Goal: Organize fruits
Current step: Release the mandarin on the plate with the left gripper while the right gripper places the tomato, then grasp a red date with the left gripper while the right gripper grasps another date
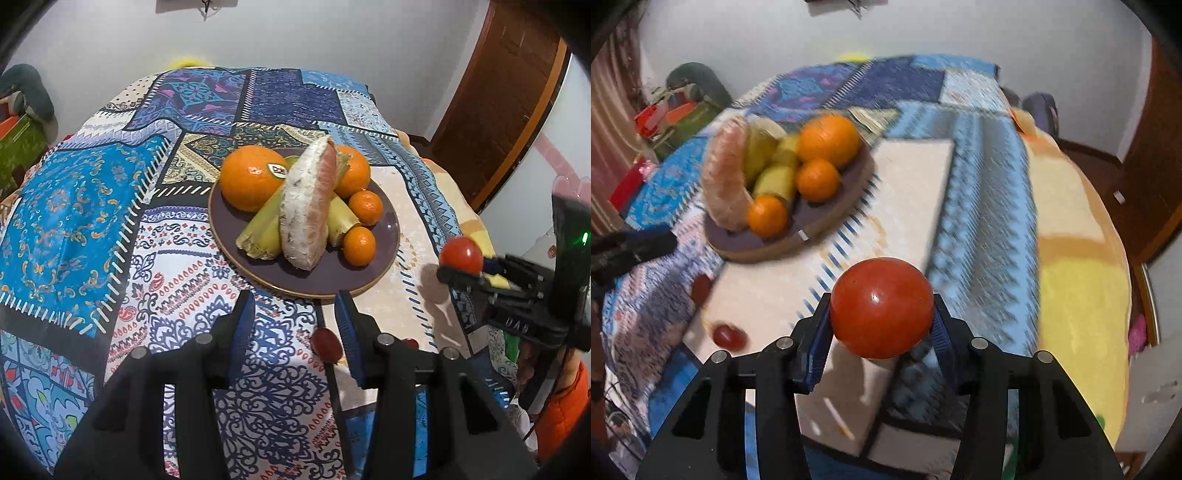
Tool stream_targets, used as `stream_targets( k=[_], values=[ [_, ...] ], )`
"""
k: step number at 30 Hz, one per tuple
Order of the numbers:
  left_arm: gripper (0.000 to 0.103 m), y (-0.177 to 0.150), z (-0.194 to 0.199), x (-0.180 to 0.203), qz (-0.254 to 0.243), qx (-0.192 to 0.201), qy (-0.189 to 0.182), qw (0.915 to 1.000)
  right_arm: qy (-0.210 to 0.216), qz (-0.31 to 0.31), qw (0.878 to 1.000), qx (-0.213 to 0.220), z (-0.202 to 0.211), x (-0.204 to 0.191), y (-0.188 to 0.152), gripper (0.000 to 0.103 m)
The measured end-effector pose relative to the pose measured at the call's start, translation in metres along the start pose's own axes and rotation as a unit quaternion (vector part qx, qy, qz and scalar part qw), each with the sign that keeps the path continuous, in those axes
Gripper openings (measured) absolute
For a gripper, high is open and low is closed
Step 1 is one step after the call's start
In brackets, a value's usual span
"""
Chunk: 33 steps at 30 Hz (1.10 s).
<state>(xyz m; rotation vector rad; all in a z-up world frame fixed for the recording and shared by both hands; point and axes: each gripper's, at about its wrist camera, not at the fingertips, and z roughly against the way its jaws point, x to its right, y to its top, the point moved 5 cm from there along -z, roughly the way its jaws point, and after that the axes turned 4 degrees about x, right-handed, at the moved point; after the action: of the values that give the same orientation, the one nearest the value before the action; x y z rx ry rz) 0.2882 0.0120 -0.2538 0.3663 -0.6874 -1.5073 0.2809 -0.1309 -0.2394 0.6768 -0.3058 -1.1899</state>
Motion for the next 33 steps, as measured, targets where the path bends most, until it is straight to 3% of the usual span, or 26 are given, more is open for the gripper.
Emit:
stream_targets(
  k=[7,14,25,33],
  values=[
    [0.045,-0.002,-0.003,-0.011,0.013,-0.003,0.001,0.9999,0.030,0.006,0.999,0.017,-0.024,-0.029,0.039,0.046],
    [0.045,-0.003,-0.006,-0.017,0.021,-0.009,-0.004,0.9997,0.036,0.005,0.999,-0.002,-0.047,-0.041,0.042,0.047],
    [0.045,-0.004,-0.001,-0.010,0.020,-0.010,-0.010,0.9997,0.021,0.031,0.999,0.010,-0.025,-0.042,0.044,0.053],
    [0.045,-0.013,0.018,0.000,0.013,-0.009,-0.014,0.9998,0.044,0.046,0.998,0.008,0.007,-0.061,0.021,0.053]
  ],
)
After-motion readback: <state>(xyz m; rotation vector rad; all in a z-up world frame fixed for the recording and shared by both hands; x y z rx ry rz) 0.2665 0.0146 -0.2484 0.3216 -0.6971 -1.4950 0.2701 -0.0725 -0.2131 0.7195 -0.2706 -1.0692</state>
